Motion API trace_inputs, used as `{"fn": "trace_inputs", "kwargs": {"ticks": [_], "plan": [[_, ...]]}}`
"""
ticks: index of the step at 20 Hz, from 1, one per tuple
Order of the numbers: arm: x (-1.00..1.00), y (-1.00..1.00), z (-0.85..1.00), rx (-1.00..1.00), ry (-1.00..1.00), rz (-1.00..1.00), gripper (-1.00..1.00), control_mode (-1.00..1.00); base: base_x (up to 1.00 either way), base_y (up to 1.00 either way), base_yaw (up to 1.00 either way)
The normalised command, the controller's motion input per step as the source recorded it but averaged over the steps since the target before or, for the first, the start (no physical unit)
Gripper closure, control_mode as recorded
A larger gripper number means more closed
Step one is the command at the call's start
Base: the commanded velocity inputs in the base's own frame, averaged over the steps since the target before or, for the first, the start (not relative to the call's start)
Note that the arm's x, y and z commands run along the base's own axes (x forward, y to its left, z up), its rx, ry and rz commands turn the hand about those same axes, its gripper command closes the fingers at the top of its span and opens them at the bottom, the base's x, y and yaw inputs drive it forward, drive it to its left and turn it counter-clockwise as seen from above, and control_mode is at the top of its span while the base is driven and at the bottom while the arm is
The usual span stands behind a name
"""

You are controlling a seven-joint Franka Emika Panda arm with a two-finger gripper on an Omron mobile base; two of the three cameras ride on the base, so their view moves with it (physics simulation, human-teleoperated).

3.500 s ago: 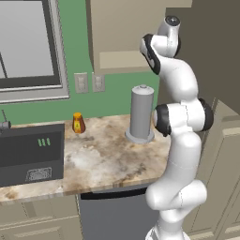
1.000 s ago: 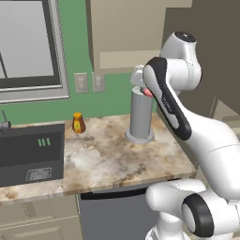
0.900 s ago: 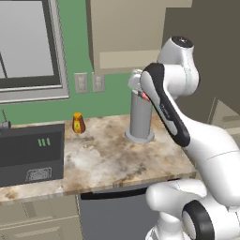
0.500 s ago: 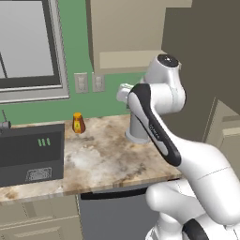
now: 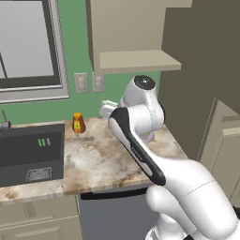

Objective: Open the cabinet. Pick the bar soap and place it next to the sink. Then close the cabinet.

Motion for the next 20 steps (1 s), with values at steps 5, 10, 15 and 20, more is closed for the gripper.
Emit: {"fn": "trace_inputs", "kwargs": {"ticks": [5,10,15,20], "plan": [[0.18,0.52,-0.35,0.0,0.0,-0.02,1.0,-1.0,0.0,0.0,0.0],[0.2,0.48,-0.31,0.0,0.0,-0.01,1.0,-1.0,0.0,0.0,0.0],[0.16,0.45,-0.38,0.0,0.01,-0.02,1.0,-1.0,0.0,0.0,0.0],[0.28,0.3,-0.42,0.0,0.02,0.0,1.0,-1.0,0.0,0.0,0.0]]}}
